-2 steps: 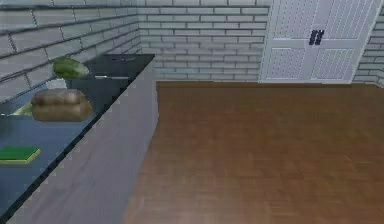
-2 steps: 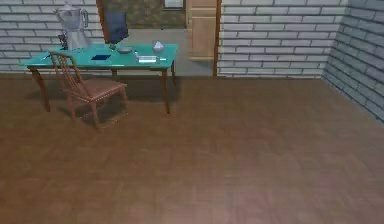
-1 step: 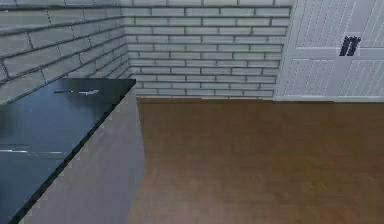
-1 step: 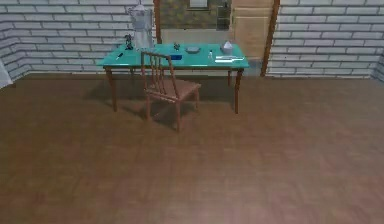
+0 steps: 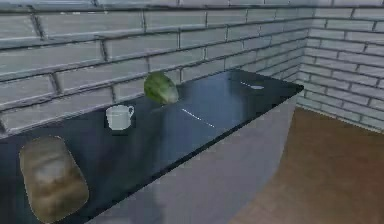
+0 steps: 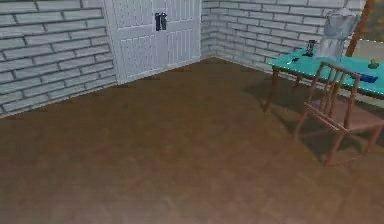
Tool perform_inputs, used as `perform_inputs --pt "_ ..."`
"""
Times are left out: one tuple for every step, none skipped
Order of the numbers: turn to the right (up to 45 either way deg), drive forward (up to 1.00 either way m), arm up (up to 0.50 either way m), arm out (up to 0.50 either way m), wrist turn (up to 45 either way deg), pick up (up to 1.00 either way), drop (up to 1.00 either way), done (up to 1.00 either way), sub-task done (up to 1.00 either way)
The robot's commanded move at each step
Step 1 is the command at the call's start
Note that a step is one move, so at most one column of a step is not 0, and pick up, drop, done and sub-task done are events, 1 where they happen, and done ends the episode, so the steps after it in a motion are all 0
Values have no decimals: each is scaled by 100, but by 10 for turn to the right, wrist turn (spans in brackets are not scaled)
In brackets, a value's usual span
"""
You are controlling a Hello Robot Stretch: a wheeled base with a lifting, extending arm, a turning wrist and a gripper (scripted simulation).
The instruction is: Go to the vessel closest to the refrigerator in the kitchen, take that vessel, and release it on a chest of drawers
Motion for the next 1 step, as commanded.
perform_inputs --pt "-450 0 0 0 0 0 0 0 0"
